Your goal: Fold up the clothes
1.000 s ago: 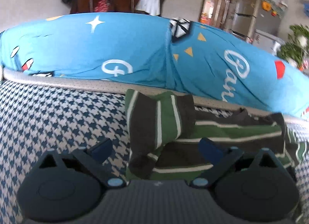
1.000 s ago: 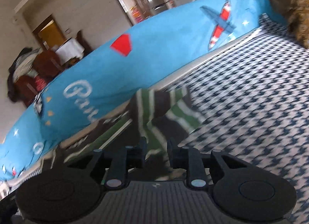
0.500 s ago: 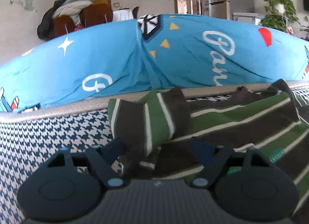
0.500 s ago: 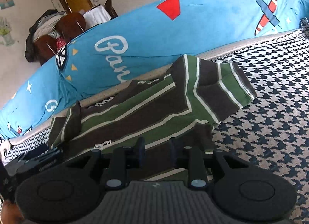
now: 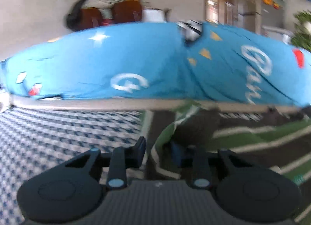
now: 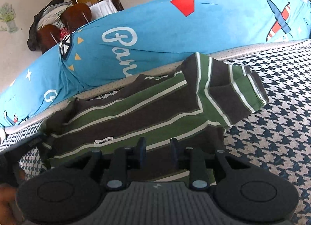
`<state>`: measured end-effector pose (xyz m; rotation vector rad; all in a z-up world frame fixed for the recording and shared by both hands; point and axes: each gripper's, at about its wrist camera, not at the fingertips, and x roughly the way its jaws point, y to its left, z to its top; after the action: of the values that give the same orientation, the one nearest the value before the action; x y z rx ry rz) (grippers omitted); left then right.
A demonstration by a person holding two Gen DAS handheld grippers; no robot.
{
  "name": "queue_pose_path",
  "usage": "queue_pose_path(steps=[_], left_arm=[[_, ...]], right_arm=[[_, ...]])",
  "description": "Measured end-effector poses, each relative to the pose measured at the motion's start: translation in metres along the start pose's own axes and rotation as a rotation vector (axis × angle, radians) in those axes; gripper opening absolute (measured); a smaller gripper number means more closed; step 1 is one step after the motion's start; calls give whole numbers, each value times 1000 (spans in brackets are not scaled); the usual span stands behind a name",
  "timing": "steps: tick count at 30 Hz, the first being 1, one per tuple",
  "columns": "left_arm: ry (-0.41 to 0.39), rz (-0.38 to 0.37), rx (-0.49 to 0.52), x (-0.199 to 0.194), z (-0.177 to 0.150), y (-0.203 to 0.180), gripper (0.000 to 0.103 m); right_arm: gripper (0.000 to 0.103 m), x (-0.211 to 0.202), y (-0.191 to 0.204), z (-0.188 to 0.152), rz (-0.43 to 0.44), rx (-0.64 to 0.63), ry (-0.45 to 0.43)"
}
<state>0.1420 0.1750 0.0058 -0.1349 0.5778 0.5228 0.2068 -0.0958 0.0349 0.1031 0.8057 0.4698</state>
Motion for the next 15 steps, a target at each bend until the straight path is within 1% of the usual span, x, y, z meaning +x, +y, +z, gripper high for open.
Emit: queue_pose_path(steps=[1, 4, 6, 9, 12, 14, 15], left_arm=[[2, 31, -29, -1, 2, 9, 28], [61, 86, -153, 1, 3, 45, 30], [95, 117, -215, 2, 2, 65, 33], [102, 161, -240, -1, 1, 85, 41], [102, 150, -246, -6, 2, 95, 50], [110, 118, -256, -8, 2, 100, 58], [115, 95, -266, -9, 2, 101, 60]], right_arm=[[28, 0, 2, 0, 2, -7, 0], [28, 1, 6, -2, 7, -28, -1], [28, 0, 7, -2, 10, -35, -1], [28, 0, 9, -2, 10, -40, -2], [28, 2, 10, -3, 11, -42, 1], [28, 3, 12, -3, 13, -47, 6], [28, 3, 13, -4, 15, -50, 8]])
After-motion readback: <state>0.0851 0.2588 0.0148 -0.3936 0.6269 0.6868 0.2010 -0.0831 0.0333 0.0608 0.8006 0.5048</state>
